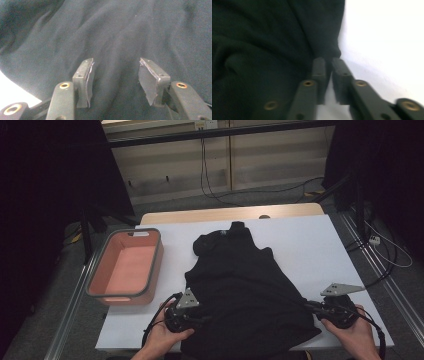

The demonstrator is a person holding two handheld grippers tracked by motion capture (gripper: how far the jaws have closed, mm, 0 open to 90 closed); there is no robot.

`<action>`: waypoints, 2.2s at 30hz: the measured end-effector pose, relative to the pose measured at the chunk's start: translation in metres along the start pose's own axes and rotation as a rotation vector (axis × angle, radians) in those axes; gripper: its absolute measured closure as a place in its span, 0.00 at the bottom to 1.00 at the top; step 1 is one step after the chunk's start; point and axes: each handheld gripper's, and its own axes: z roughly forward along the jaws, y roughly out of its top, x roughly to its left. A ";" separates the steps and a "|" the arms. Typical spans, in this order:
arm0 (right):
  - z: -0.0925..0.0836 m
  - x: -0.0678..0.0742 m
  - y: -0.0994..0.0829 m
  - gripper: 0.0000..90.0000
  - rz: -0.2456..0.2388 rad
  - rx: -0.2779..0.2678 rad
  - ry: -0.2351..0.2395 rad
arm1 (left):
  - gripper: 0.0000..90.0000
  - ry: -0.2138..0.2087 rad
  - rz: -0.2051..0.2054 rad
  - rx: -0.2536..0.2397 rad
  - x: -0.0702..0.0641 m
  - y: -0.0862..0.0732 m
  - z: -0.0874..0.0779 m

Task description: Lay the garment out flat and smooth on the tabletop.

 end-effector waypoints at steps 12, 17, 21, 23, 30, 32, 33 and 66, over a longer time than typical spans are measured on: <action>0.019 0.023 0.027 0.66 -0.083 -0.096 0.100 | 0.54 -0.037 0.042 0.009 -0.016 0.009 0.017; 0.034 0.041 0.036 0.65 -0.154 -0.055 0.134 | 0.56 -0.020 0.029 0.045 -0.018 0.013 0.017; 0.039 0.045 0.035 0.72 -0.190 -0.026 0.161 | 0.75 -0.034 0.023 0.055 -0.019 0.014 0.015; 0.039 0.048 0.033 0.75 -0.212 -0.005 0.190 | 0.89 -0.058 0.016 0.056 -0.018 0.013 0.014; 0.043 0.050 0.030 0.81 -0.215 0.026 0.168 | 0.95 -0.103 -0.015 0.067 -0.016 0.010 0.011; 0.041 0.051 0.030 1.00 -0.211 0.048 0.183 | 0.95 -0.115 -0.030 0.068 -0.017 0.008 0.009; 0.040 0.052 0.029 1.00 -0.206 0.049 0.186 | 0.95 -0.116 -0.025 0.070 -0.018 0.007 0.008; 0.006 0.094 0.003 0.84 -0.202 0.019 0.343 | 0.90 -0.174 -0.056 0.061 -0.039 -0.028 -0.034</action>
